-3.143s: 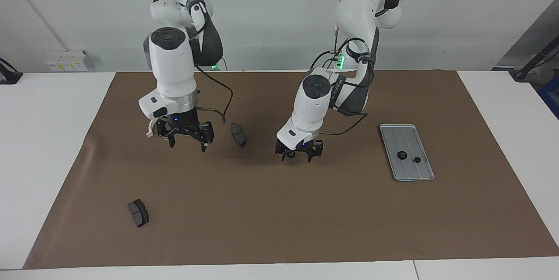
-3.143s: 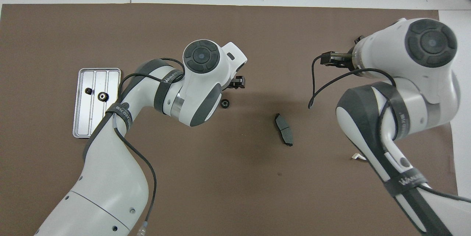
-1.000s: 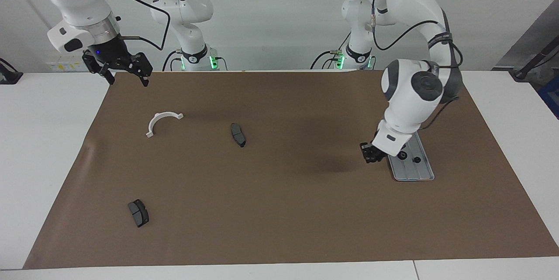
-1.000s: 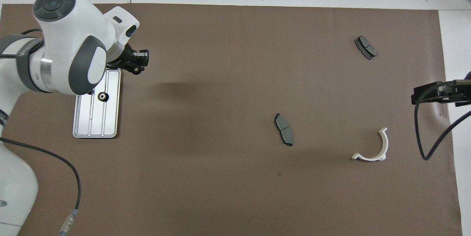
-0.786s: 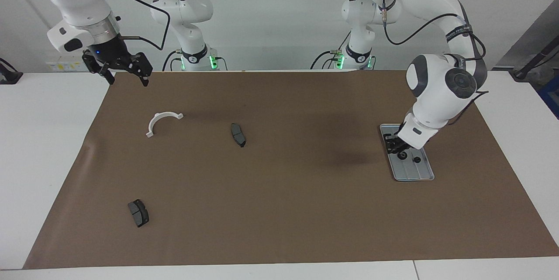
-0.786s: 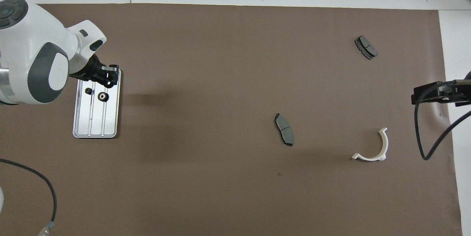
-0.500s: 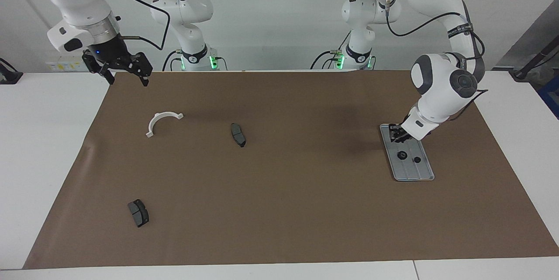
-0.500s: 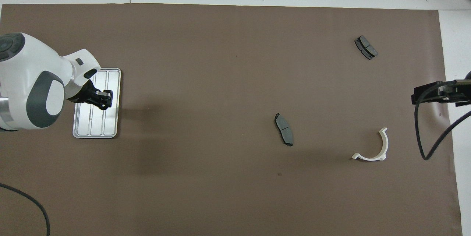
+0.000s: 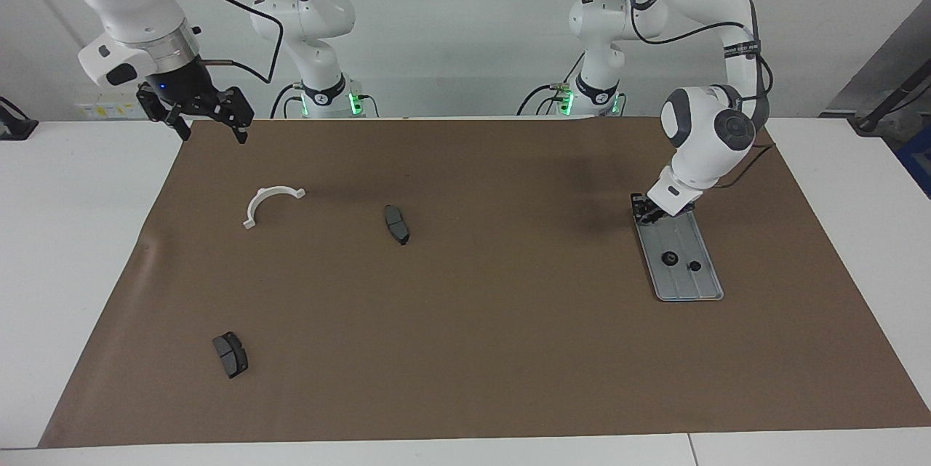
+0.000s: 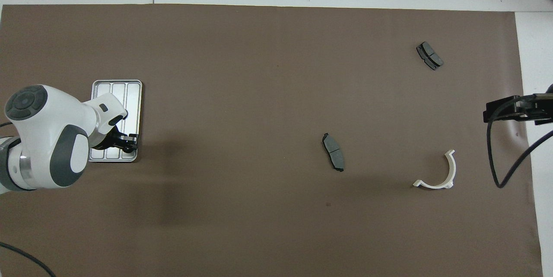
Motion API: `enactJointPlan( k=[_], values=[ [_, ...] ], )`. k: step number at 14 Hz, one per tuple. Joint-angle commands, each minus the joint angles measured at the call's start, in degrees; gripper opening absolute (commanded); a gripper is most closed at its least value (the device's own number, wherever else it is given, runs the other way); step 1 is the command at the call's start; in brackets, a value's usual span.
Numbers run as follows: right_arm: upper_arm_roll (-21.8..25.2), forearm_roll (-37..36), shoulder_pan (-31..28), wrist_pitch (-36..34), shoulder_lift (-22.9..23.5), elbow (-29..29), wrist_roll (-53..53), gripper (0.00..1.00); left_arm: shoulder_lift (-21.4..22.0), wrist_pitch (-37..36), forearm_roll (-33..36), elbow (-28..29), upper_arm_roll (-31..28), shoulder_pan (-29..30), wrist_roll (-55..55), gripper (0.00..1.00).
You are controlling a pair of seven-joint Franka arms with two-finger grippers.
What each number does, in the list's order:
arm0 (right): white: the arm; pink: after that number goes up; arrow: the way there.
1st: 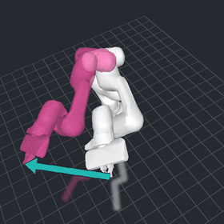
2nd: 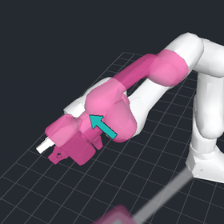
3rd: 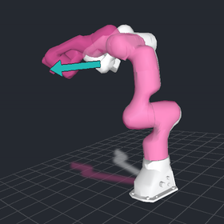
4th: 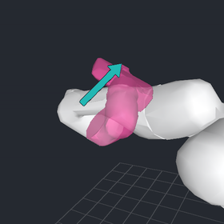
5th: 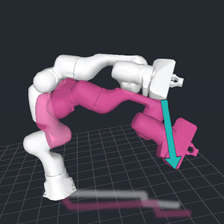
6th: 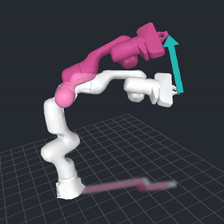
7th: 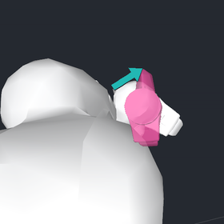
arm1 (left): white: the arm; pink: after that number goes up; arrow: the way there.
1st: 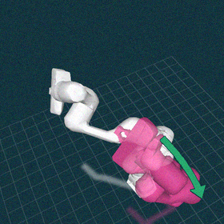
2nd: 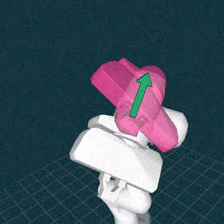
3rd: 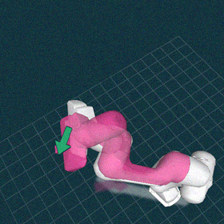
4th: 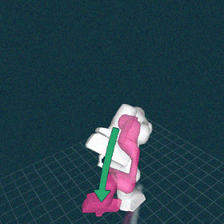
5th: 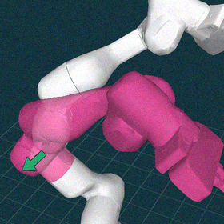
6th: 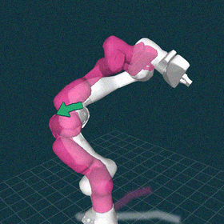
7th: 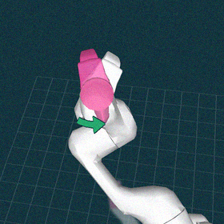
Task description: Pick bearing gear from pile to tray
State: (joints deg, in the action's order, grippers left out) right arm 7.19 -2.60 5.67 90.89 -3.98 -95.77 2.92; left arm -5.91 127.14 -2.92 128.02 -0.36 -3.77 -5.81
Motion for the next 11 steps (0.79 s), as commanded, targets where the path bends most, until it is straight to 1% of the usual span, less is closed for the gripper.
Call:
enactJointPlan(
  k=[1,2,3,4,5,6,8,9,11],
  values=[
    [-0.07,1.63,-0.31,-0.54,-0.68,-0.03,-0.63,1.0,2.66,2.5,-0.77,3.47,0.18,0.69,-1.13,0.17],
    [-0.07,1.63,-0.31,-0.54,-0.68,-0.03,-0.63,1.0,2.66,2.58,-0.68,3.3,0.18,0.69,-1.13,0.37],
    [-0.07,1.63,-0.31,-0.54,-0.68,-0.03,-0.63,1.0,2.66,2.59,-0.77,3.03,0.18,0.69,-1.13,0.68],
    [-0.07,1.63,-0.31,-0.54,-0.68,-0.03,-0.63,1.0,2.66,2.59,-0.68,2.77,0.18,0.69,-1.13,0.87],
    [-0.07,1.63,-0.31,-0.54,-0.68,-0.03,-0.63,1.0,2.66,2.59,-0.68,1.9,0.18,0.69,-1.13,0.98],
    [-0.07,1.63,-0.31,-0.54,-0.68,-0.03,-0.63,1.0,2.57,2.5,-0.68,1.28,0.18,0.69,-1.22,1.0],
    [-0.07,1.63,-0.31,-0.54,-0.68,-0.03,-0.63,1.0,2.66,2.58,-0.68,0.92,0.09,0.69,-1.22,1.0],
    [-0.07,1.63,-0.31,-0.54,-0.68,-0.03,-0.63,1.0,2.4,2.67,-0.68,-0.04,0.18,0.61,-1.04,1.0],
    [-0.07,1.63,-0.31,-0.54,-0.68,-0.03,-0.63,1.0,1.6,2.33,-0.68,-3.8,0.18,0.08,0.27,1.0]
  ],
)
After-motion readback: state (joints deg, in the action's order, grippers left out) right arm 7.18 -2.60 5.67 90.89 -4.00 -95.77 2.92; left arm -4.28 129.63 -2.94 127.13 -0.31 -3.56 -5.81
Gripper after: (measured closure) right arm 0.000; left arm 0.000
